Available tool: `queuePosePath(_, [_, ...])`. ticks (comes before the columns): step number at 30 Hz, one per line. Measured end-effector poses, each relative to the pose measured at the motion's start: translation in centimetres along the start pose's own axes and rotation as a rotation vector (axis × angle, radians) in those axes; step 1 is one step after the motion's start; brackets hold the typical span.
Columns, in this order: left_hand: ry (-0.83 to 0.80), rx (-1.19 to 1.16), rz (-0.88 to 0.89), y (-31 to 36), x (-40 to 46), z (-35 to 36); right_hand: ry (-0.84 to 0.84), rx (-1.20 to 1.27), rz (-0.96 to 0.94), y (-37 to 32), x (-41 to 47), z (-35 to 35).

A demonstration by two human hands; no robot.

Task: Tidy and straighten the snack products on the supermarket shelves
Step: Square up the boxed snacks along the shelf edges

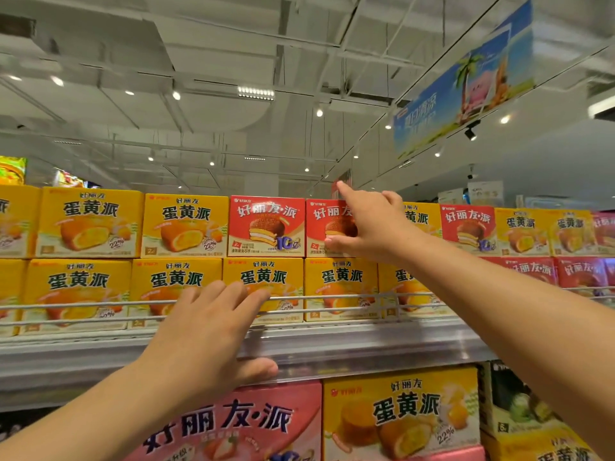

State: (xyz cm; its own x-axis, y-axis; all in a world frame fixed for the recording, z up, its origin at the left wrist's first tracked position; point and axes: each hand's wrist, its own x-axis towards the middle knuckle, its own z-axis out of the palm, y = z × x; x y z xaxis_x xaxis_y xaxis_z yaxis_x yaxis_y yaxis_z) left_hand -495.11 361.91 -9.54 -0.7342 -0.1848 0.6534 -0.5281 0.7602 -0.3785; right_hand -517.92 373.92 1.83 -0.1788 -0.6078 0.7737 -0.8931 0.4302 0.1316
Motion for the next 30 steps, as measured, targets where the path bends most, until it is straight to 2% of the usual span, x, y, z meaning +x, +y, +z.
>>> queuePosePath(3, [0.244, 0.032, 0.086, -0.1, -0.2, 0.7, 0.084, -0.009, -0.023, 0.0, 0.0, -0.4])
queuePosePath(5, [0.29, 0.034, 0.099, -0.3, -0.1, 1.2, 0.128, 0.051, -0.013, -0.1, -0.1, -0.9])
queuePosePath(9, [0.317, 0.043, 0.101, -0.5, -0.2, 1.8, 0.121, 0.091, -0.011, -0.4, -0.6, -1.6])
queuePosePath(14, [0.298, 0.01, 0.102, -0.7, -0.3, 1.8, 0.109, -0.004, -0.061, -1.4, -1.6, -2.6])
queuePosePath(19, [0.355, -0.069, 0.119, -1.4, -0.2, 2.6, 0.167, -0.077, -0.102, -2.1, -3.7, -5.0])
queuePosePath(25, [0.459, -0.33, 0.115, -0.4, 1.5, 3.0, 0.161, -0.054, -0.104, -0.9, -8.9, -7.0])
queuePosePath(30, [0.523, -0.543, 0.218, 3.9, 4.5, 1.8, 0.091, -0.045, -0.046, 3.5, -14.5, -7.9])
